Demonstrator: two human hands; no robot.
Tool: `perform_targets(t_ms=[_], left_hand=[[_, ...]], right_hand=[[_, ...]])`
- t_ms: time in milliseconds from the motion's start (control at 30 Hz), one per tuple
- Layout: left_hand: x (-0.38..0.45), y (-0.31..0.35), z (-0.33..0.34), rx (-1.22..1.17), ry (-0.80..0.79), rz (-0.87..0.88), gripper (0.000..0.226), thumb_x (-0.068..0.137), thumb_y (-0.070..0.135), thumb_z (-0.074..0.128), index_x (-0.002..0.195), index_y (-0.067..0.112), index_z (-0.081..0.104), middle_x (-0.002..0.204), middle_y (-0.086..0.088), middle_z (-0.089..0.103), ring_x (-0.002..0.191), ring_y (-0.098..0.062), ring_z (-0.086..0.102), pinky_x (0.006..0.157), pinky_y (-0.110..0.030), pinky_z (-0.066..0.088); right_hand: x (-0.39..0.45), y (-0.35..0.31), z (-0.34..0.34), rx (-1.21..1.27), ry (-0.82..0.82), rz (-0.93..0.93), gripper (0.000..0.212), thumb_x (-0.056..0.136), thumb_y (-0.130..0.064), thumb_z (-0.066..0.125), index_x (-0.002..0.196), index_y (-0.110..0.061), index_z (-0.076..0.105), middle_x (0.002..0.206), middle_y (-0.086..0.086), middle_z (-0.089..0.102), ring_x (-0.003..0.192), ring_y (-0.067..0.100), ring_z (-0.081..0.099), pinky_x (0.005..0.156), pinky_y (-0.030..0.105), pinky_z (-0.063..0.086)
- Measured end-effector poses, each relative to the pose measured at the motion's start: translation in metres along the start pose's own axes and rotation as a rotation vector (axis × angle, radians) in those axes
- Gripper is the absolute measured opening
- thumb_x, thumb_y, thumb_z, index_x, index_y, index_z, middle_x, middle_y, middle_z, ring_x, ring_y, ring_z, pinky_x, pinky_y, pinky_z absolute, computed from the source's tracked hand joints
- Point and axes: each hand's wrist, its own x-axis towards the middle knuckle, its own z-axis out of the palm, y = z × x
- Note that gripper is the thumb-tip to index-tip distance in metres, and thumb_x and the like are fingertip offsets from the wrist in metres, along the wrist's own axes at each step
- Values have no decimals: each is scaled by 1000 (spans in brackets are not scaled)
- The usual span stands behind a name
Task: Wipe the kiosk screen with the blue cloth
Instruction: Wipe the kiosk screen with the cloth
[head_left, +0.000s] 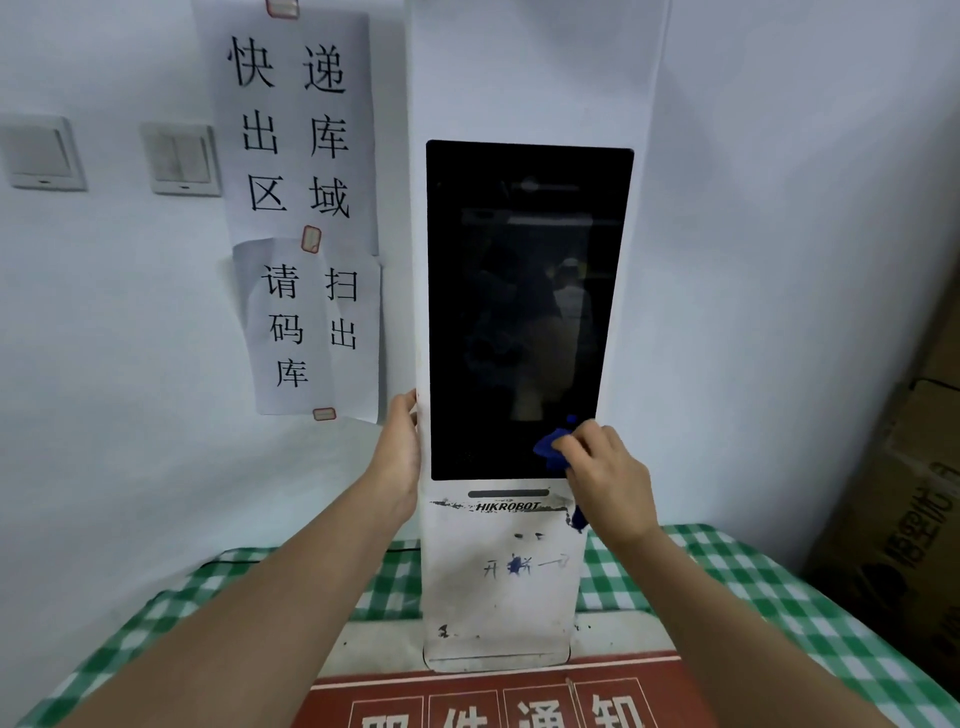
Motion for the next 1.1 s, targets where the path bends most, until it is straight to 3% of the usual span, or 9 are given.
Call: perform_targets(t_ms=[100,200,267,433,600,667,833,1033,1100], left_hand=[[-1,0,0,-1,7,-2,40,102,29,19,75,29,49,72,9,48,34,5,56,23,-6,32],[-2,3,0,-4,25,-16,40,102,29,20,76,30,50,74,10,50,60,-5,51,23,-6,32],[-2,3,0,-8,31,-17,40,102,28,19,77,31,50,75,10,50,63,-5,48,23,-6,33],[-3,1,1,-6,25,-7,42,102,29,20,73,28,49,71,9,49,28,6,53,23,-6,32],[-3,0,2,10,35,-2,41,103,29,18,75,31,49,74,11,50,63,-4,48,28,-7,38],[-3,1,2,17,40,-7,41,103,29,19,75,31,49,74,11,50,64,-3,47,35,-10,43],[-3,1,1,18,33,0,41,102,26,19,72,27,48,70,9,48,39,2,57,24,-5,32],[-2,1,1,55,14,2,40,102,27,19,75,29,48,72,10,48,63,-4,44,26,-6,34],[0,0,1,68,16,-2,38,102,28,18,84,30,50,75,12,49,65,-3,45,38,-13,44]], right_hand=[[-9,14,-2,-37,-49,-45,39,52,11,78,79,-11,61,79,4,54,65,22,50,31,22,26],[1,21,-11,10,42,65,30,62,11,73,82,-9,64,79,5,54,67,24,52,28,25,33],[15,15,-17,58,113,121,27,67,10,68,86,-8,65,81,6,55,71,25,53,30,28,38],[20,-3,-10,50,91,48,29,64,9,70,86,-10,64,83,5,54,70,24,51,32,25,34],[-17,16,-1,-77,-120,-143,41,45,11,79,76,-11,61,76,4,52,62,22,48,33,22,22],[-18,25,-5,-80,-103,-112,40,46,12,78,76,-10,62,76,5,53,62,22,48,34,21,22],[10,13,-11,30,71,54,30,62,12,72,82,-7,64,80,6,54,67,24,51,29,25,34],[-6,-6,7,-3,-23,-72,38,53,11,77,80,-10,61,78,4,52,65,22,48,34,22,24],[-17,1,10,-29,-99,-127,40,49,9,80,78,-12,60,77,4,51,63,21,47,36,21,21]])
